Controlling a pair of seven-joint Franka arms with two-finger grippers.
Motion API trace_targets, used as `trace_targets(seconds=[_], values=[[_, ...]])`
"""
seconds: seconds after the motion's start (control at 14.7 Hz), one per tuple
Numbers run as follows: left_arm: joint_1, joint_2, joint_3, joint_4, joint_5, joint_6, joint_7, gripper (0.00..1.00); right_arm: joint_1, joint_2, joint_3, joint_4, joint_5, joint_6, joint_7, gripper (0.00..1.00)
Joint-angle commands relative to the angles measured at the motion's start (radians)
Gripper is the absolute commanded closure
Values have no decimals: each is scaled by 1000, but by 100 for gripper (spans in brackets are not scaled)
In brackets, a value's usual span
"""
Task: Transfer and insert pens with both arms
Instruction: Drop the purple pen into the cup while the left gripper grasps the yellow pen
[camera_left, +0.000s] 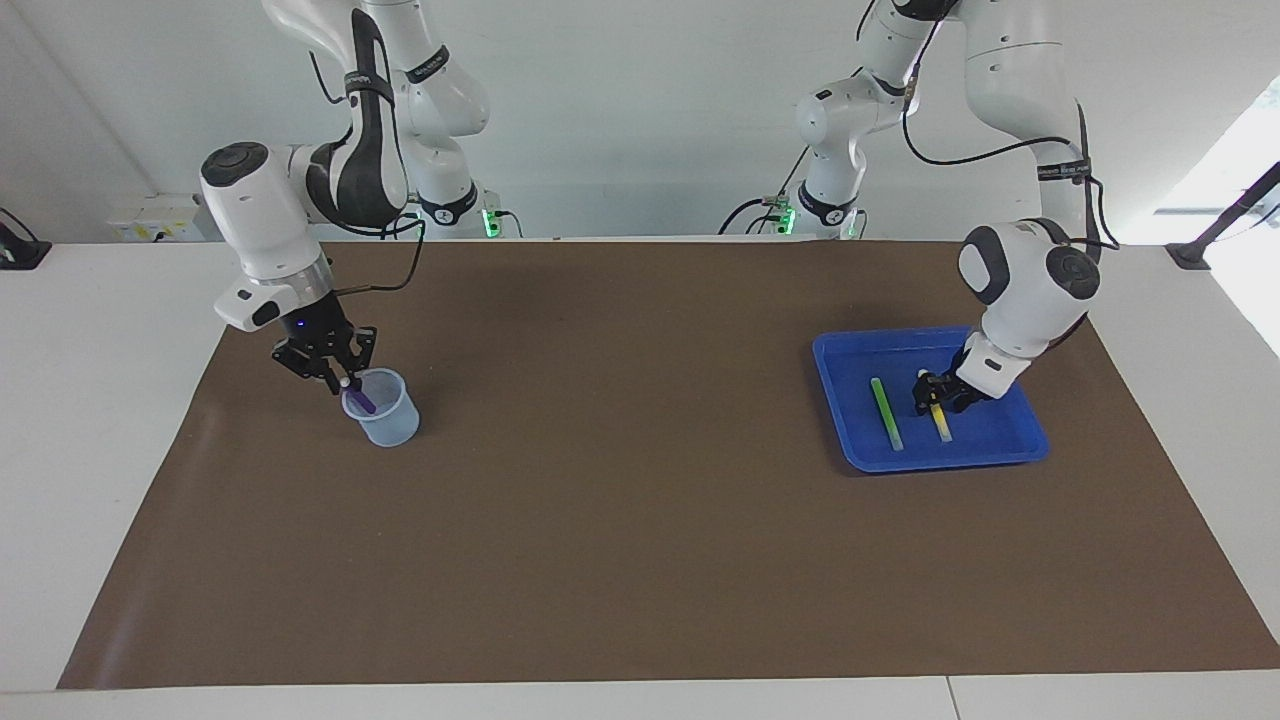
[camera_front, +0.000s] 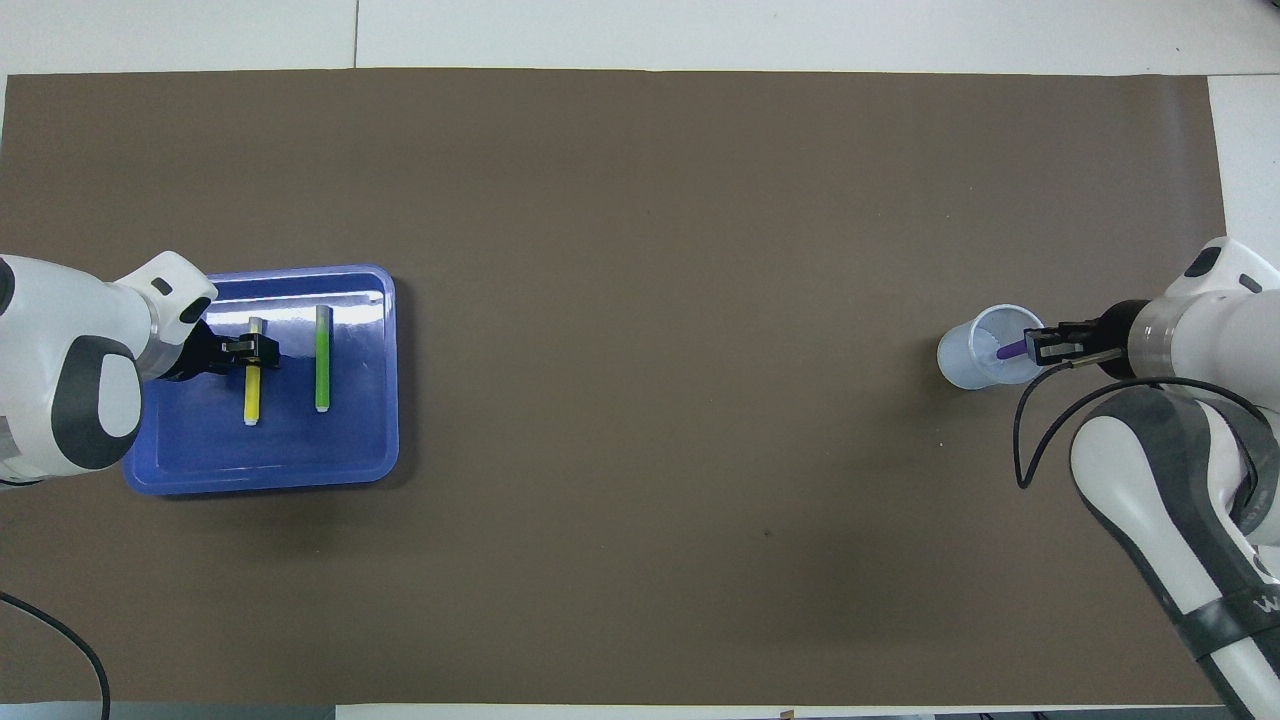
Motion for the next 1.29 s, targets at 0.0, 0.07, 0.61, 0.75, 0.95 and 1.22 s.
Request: trace_targets(seconds=[0.0, 0.07, 0.61, 0.75, 0.95, 1.22], values=[[-5, 21, 0, 18, 34, 10, 2, 33, -23, 1, 14, -2, -15, 14, 0, 9], [-5, 21, 0, 19, 39, 10, 2, 38, -23, 4, 14, 1, -15, 13, 1, 4], [-5, 21, 1, 19, 40, 1, 2, 100, 7, -5, 16, 225, -15, -258, 192, 0], [-5, 21, 1, 21, 40, -5, 1, 100, 46, 6, 16, 329, -23, -378, 289, 0], [1, 21, 1, 34, 40, -22, -1, 100, 99, 58, 17, 493, -90, -534, 403, 0], [5, 21, 0, 155, 36, -223, -25, 100, 102, 95, 16, 644, -96, -680, 418, 0]])
